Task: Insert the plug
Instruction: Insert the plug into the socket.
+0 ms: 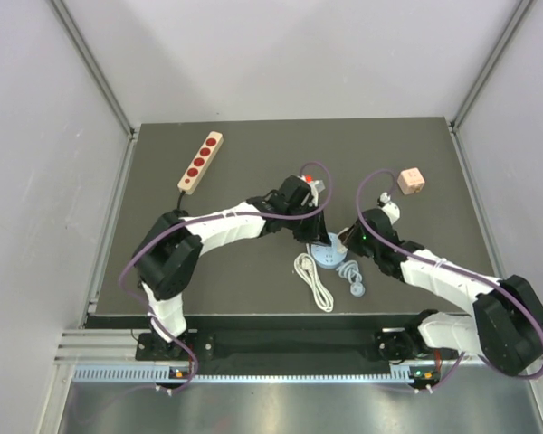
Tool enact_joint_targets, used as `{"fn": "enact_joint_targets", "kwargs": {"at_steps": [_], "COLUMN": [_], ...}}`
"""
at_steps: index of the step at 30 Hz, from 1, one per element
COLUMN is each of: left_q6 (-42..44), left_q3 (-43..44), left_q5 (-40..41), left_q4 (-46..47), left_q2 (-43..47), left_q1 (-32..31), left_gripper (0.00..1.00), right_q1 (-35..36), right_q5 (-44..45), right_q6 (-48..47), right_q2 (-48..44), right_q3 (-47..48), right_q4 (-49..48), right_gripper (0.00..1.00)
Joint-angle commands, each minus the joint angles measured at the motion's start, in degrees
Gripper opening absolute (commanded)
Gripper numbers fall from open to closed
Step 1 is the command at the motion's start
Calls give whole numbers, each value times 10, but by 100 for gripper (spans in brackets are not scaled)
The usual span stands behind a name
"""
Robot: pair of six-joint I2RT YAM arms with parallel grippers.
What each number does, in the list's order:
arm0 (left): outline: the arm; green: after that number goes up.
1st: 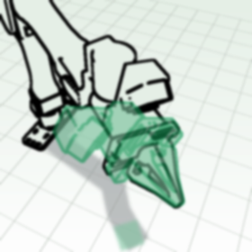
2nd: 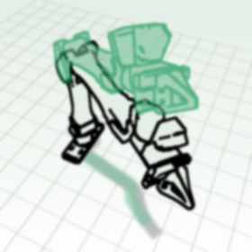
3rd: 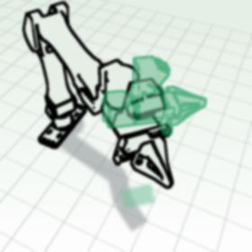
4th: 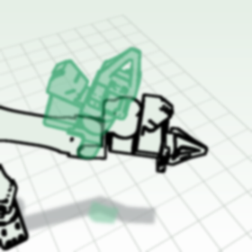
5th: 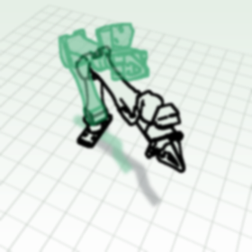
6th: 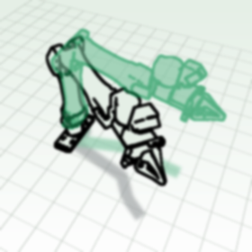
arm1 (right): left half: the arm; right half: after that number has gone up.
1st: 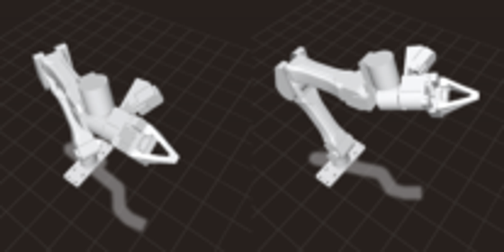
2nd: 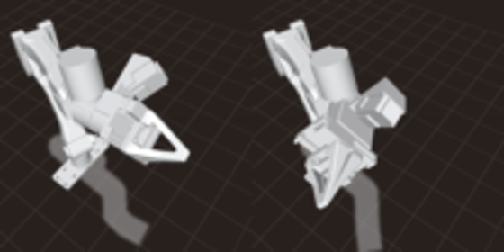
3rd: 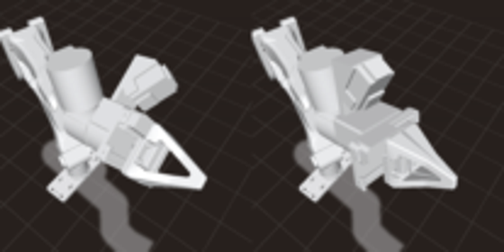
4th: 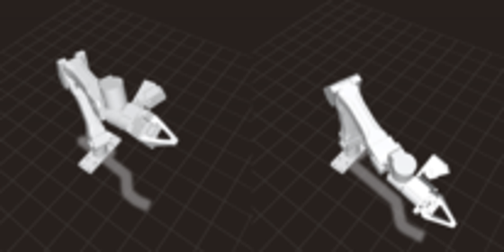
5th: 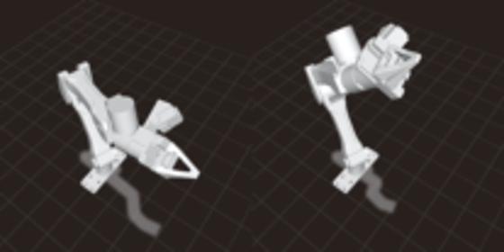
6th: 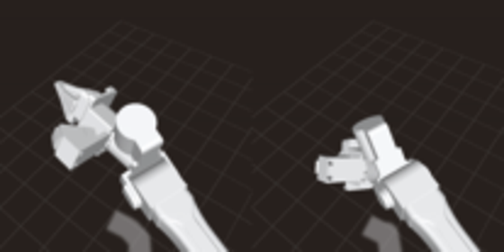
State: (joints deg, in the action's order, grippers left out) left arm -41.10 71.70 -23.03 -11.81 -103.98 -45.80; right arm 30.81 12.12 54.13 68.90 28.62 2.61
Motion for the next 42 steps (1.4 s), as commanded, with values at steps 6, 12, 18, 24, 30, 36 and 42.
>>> {"fn": "enact_joint_targets", "kwargs": {"at_steps": [6, 12, 18, 24, 30, 36, 42], "left_q6": [-3, -2, 2, 8, 12, 18, 27], "left_q3": [22, -16, -30, -44, -57, -59, -52], "left_q5": [47, 80, 116, 155, 166, 176, 194], "left_q4": [5, 2, -21, -36, -35, -41, -51], "left_q2": [-55, -43, -64, -63, -57, -67, -75], "left_q1": [-12, -13, -12, 1, 12, 15, 15], "left_gripper": [9, 0, 0, 0, 0, 0, 0], "right_q1": [41, 68, 86, 112, 123, 128, 147], "right_q5": [-25, 18, 26, 41, 62, 65, 61], "right_q6": [-10, -11, 2, 11, 15, 25, 71], "right_q2": [56, 68, 72, 85, 93, 86, 29], "right_q3": [-27, 12, 9, 21, 42, 42, -11], "right_q4": [183, 237, 246, 264, 288, 291, 250], "right_gripper": [0, 0, 0, 0, 0, 0, 0]}}
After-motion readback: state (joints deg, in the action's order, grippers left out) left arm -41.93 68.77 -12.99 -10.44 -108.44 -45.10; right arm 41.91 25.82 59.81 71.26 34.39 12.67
